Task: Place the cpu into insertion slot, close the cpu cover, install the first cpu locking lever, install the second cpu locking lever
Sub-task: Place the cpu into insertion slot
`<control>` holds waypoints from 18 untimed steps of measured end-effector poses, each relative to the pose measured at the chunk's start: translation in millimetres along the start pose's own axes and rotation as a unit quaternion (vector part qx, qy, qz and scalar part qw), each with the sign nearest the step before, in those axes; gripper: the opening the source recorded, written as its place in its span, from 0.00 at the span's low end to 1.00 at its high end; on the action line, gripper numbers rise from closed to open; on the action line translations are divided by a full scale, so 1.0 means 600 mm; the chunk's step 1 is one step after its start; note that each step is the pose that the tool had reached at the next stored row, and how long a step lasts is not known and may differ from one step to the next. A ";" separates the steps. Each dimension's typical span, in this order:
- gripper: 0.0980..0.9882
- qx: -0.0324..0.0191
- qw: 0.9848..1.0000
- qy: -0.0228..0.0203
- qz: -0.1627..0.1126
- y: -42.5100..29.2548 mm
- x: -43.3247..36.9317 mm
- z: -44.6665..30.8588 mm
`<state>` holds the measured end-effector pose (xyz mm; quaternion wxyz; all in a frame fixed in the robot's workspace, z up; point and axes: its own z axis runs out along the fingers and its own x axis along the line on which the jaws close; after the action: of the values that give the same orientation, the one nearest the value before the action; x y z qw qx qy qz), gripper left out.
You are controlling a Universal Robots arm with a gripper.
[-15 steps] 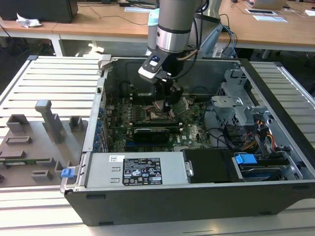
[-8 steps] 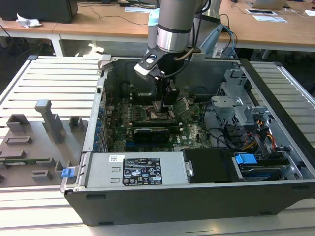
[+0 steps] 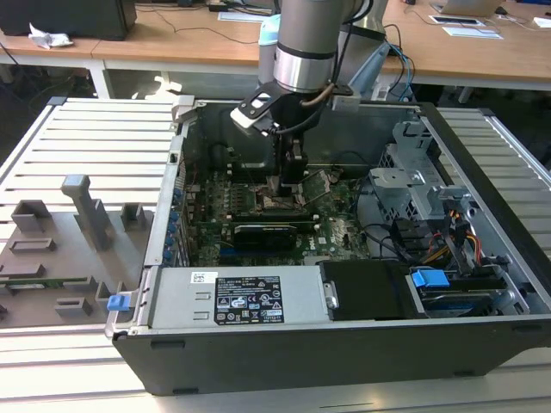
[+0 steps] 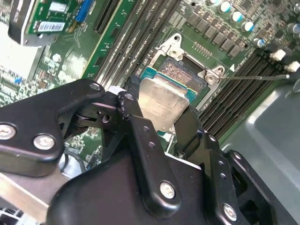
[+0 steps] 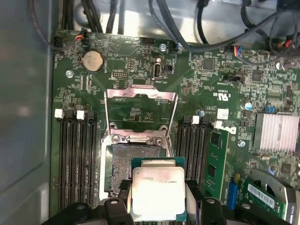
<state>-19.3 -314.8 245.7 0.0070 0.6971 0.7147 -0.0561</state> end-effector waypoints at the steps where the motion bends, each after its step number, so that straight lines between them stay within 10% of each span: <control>1: 0.50 0.001 1.000 0.000 0.007 0.000 0.000 0.000; 5: 0.50 0.001 1.000 0.001 0.012 0.000 0.000 0.000; 7: 0.50 -0.030 0.999 0.001 0.015 0.000 0.000 0.001; 12: 0.50 -0.030 0.999 0.013 0.015 -0.003 0.009 0.008; 18: 0.50 -0.030 0.999 0.013 0.015 -0.008 0.014 0.036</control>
<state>-26.1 -308.8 223.6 0.0196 0.7078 0.7057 -0.0250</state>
